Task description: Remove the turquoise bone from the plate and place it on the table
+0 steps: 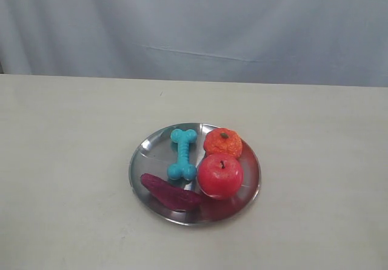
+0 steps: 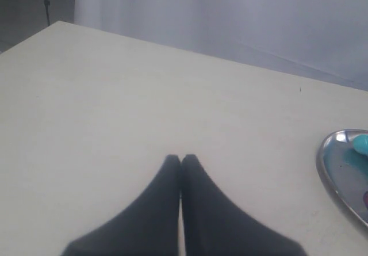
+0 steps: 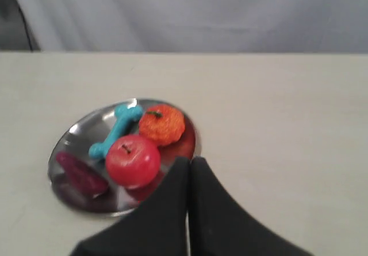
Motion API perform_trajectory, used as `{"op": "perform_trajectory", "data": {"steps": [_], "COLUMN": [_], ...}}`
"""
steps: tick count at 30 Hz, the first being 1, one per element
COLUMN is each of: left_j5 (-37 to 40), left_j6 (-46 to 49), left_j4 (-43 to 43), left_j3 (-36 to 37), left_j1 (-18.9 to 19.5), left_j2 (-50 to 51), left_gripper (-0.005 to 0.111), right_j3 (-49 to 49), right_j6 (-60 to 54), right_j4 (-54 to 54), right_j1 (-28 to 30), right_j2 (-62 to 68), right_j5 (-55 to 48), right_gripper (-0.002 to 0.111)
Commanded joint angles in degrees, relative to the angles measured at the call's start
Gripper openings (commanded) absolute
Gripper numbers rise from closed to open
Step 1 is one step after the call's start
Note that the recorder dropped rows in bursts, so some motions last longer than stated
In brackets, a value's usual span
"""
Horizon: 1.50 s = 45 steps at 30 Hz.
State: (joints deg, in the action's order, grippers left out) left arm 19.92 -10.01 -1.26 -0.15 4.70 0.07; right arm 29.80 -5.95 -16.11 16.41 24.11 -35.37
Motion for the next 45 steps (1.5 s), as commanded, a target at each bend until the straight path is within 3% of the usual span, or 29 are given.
{"op": "perform_trajectory", "data": {"steps": [1, 9, 17, 23, 37, 45], "left_j5": [-0.3, -0.3, -0.3, -0.3, -0.3, -0.3], "left_j6": [-0.1, -0.1, -0.1, -0.1, -0.1, -0.1], "left_j4": [0.0, 0.0, 0.0, 0.0, 0.0, 0.0], "left_j3": [0.1, 0.1, 0.1, 0.1, 0.1, 0.1], "left_j1": [0.1, 0.1, 0.1, 0.1, 0.1, 0.1], "left_j2": [-0.1, -0.1, -0.1, -0.1, -0.1, -0.1], "left_gripper": [0.0, 0.0, 0.0, 0.0, 0.0, 0.0], "right_j3": [9.6, 24.3, 35.8, 43.0, 63.4, 64.4], "right_j6": [-1.3, 0.9, 18.7, 25.3, 30.6, 34.7], "right_j4": [-1.6, -0.4, 19.5, 21.8, 23.1, 33.6], "right_j1": [-2.2, -9.7, -25.4, -34.1, -35.2, -35.2], "right_j2": [10.2, 24.8, 42.9, 56.2, 84.6, 91.8], "right_j5": [-9.1, -13.7, -15.8, -10.8, -10.5, -11.4], "right_gripper": [0.0, 0.0, 0.0, 0.0, 0.0, 0.0]}}
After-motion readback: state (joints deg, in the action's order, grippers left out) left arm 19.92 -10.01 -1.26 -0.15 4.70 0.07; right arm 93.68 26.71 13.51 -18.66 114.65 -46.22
